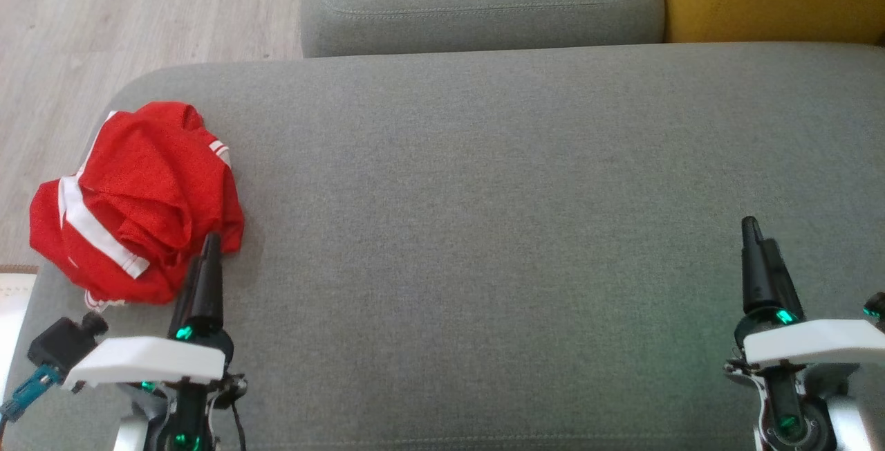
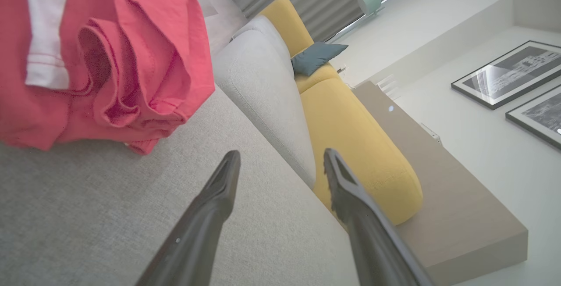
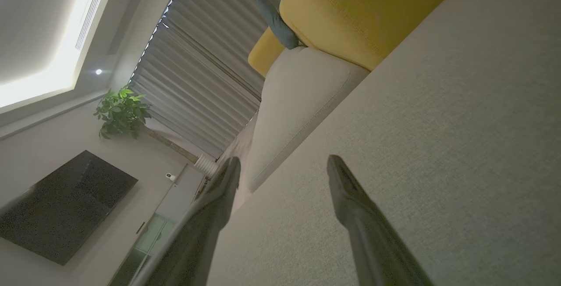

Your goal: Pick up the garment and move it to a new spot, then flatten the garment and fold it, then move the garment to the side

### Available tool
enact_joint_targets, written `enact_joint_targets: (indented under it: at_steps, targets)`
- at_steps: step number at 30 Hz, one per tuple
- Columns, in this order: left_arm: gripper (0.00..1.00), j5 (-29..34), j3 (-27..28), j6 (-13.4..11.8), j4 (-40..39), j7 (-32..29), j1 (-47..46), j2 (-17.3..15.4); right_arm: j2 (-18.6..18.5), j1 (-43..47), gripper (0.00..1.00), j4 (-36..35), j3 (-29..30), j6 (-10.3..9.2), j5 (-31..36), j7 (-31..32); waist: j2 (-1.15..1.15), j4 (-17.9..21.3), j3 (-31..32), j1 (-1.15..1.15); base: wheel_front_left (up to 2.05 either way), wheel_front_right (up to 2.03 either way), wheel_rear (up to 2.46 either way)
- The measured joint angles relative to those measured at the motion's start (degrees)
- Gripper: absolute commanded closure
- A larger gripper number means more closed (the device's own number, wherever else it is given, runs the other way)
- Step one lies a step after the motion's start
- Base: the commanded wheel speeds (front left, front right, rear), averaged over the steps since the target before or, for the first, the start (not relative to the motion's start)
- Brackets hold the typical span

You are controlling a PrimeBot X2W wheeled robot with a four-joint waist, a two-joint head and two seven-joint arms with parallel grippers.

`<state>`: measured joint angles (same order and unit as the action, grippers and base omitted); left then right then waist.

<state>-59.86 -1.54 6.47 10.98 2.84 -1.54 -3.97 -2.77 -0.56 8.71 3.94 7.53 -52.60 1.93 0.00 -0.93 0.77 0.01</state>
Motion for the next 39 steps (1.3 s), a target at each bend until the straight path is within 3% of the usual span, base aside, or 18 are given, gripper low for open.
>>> enact_joint_targets:
  at_steps: [39]
  targets:
    - [0.00,28.87,-6.87,-3.91,-1.75,5.34,0.25,-3.92,0.26,2.42,0.00,-2.41,-1.38,0.00,28.30,-2.82,0.00,0.29,0.89,0.00,0.00,0.00,0.00]
